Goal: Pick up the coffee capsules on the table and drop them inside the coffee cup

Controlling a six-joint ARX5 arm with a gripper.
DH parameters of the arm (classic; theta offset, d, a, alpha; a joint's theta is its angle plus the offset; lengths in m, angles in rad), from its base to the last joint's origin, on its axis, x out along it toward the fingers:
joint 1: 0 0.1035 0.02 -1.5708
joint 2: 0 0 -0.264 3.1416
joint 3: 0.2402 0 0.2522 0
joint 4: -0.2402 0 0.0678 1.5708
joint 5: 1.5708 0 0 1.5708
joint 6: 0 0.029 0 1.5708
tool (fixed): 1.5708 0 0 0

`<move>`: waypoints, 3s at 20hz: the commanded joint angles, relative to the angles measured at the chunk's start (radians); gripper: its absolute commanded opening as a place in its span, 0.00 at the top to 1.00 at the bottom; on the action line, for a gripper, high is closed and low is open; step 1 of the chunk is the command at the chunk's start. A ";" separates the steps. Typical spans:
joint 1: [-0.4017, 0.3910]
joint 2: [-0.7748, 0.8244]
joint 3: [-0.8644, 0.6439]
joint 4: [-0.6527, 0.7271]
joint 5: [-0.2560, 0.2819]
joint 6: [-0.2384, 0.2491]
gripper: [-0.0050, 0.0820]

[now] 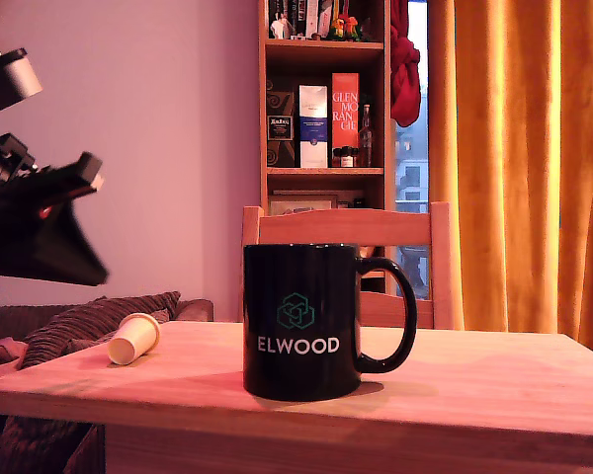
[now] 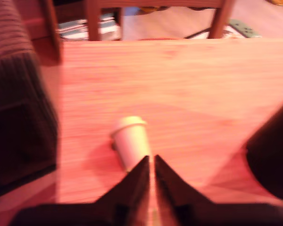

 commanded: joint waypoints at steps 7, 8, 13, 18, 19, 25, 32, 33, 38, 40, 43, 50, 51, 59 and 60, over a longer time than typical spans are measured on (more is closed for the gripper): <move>-0.003 -0.008 -0.003 0.008 0.021 -0.006 0.23; -0.003 -0.008 -0.003 0.007 0.021 -0.007 0.23; -0.003 -0.008 -0.003 0.003 0.013 -0.014 0.23; -0.003 -0.008 -0.003 0.004 0.009 -0.001 0.23; -0.003 -0.006 -0.003 0.006 0.007 -0.001 0.23; -0.002 0.083 -0.003 0.177 -0.009 0.043 0.23; -0.002 0.296 -0.003 0.375 -0.008 0.062 0.23; -0.002 0.324 -0.003 0.407 -0.011 0.062 0.23; 0.000 0.448 0.005 0.486 -0.038 0.070 0.23; 0.000 0.487 0.013 0.509 -0.038 0.081 0.23; 0.005 0.532 0.030 0.526 -0.044 0.085 0.23; 0.005 0.544 0.036 0.519 -0.044 0.085 0.23; 0.005 0.544 0.036 0.520 -0.044 0.084 0.23; 0.005 0.544 0.036 0.493 -0.043 0.085 0.48; 0.005 0.544 0.036 0.490 -0.043 0.085 0.60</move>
